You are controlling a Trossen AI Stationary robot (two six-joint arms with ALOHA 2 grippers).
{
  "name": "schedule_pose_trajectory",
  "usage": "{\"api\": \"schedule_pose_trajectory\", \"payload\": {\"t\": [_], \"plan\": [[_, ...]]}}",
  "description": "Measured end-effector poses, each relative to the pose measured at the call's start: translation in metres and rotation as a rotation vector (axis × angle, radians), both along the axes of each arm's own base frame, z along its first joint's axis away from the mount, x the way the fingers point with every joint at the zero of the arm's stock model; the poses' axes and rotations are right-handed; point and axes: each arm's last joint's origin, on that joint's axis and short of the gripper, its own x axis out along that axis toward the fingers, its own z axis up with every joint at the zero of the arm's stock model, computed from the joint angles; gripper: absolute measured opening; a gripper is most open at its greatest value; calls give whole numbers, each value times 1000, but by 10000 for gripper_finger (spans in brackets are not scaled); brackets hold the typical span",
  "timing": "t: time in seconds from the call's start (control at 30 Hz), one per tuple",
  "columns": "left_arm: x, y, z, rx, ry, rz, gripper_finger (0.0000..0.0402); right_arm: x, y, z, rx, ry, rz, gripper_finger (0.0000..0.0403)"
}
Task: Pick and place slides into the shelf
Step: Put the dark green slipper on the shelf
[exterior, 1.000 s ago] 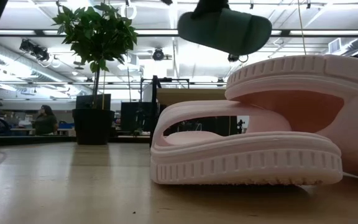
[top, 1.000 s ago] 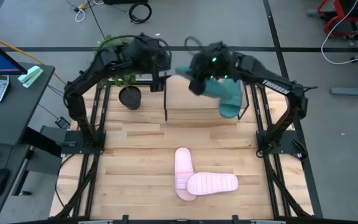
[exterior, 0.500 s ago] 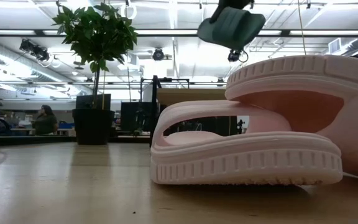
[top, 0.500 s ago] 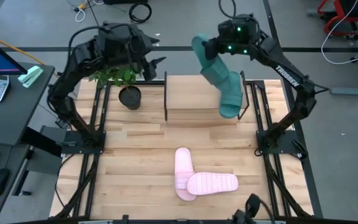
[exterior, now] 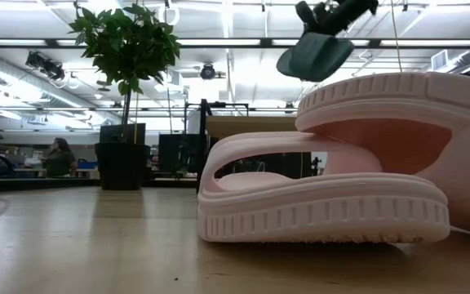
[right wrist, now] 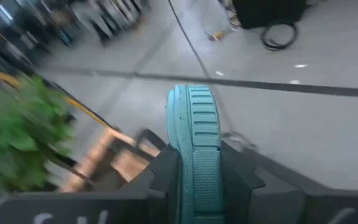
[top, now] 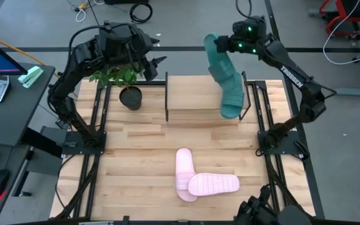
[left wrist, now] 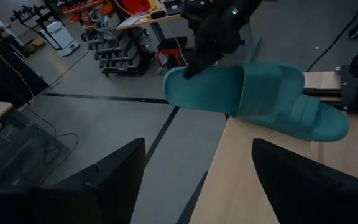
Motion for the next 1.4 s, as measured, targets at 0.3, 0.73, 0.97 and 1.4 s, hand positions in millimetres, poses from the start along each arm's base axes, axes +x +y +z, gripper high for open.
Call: {"api": "schedule_pose_trajectory", "payload": {"t": [0.3, 0.73, 0.97, 1.4], "plan": [[0, 0, 0, 2, -6, 0, 297, -18, 28, -72, 117, -376, -122, 85], [2, 1, 4, 15, -41, 0, 297, -14, 58, -131, 134, -509, -273, 85], [2, 1, 4, 16, -40, -1, 298, -14, 58, -131, 119, -492, -268, 84], [2, 1, 4, 17, -40, -1, 298, -14, 58, -137, 158, -445, -279, 84]]}}
